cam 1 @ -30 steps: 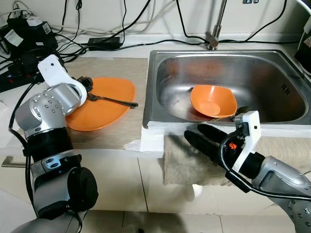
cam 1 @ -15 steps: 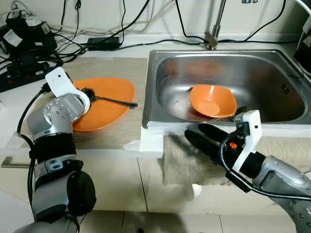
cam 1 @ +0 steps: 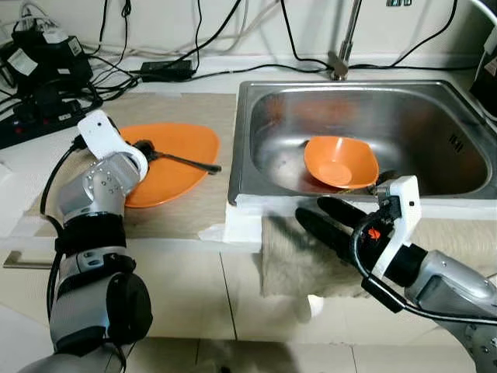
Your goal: Kitchen organization
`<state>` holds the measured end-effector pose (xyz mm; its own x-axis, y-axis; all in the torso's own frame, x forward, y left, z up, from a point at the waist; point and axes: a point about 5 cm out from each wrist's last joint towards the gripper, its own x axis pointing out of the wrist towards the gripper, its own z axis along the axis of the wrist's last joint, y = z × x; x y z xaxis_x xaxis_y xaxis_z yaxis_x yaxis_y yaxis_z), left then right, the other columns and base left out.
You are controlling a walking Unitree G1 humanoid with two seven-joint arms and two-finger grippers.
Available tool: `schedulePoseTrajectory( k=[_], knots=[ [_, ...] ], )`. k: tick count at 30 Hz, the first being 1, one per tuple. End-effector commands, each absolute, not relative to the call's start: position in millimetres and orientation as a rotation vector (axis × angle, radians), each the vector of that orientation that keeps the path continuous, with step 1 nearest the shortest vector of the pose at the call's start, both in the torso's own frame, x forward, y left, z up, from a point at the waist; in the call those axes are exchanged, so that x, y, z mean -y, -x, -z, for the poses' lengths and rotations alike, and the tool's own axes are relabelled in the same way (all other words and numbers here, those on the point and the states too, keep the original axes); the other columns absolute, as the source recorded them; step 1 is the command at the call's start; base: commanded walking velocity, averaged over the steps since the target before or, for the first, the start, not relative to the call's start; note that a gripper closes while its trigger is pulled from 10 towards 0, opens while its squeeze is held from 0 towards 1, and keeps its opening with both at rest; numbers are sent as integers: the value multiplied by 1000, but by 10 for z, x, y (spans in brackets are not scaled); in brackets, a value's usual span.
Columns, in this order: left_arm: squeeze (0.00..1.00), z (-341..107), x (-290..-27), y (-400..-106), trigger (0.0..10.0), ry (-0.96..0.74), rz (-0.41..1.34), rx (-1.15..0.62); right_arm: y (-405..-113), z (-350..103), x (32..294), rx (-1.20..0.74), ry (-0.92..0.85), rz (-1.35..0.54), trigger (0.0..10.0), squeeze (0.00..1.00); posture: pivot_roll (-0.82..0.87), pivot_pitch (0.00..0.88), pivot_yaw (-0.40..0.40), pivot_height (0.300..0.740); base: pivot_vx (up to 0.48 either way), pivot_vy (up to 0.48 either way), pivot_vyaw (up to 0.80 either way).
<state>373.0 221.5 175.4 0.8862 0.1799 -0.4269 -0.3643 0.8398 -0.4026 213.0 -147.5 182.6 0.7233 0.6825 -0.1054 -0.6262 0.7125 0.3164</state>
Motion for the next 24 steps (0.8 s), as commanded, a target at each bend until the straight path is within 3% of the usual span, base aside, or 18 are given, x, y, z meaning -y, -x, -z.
schedulePoseTrajectory(
  k=[1,13,14,15,16,24],
  knots=[
    [0,-1805,-2144,-3779,10000,482,-255,-377,-2100,-1866,1491,-204,-261,-728,10000,0,-117,0,89,740,0,0,0],
    [0,-1706,-2117,-3791,10000,398,-228,-400,-2102,-1868,1486,-208,-257,-731,10000,0,-113,0,82,740,0,0,0],
    [0,-1685,-2120,-3787,3137,381,-227,-405,-2105,-1868,1485,-208,-257,-732,10000,0,-112,0,81,740,0,0,0],
    [0,-1671,-2121,-3785,3137,370,-227,-409,-2107,-1869,1484,-208,-257,-732,10000,0,-112,0,81,740,0,0,0],
    [0,-1646,-2123,-3781,0,356,-225,-416,-2109,-1868,1483,-209,-257,-733,10000,0,-112,0,81,740,0,0,0],
    [0,-1552,-2128,-3774,0,268,-198,-447,-2122,-1859,1466,-210,-261,-736,10000,0,-108,0,82,740,0,0,0]
  ],
)
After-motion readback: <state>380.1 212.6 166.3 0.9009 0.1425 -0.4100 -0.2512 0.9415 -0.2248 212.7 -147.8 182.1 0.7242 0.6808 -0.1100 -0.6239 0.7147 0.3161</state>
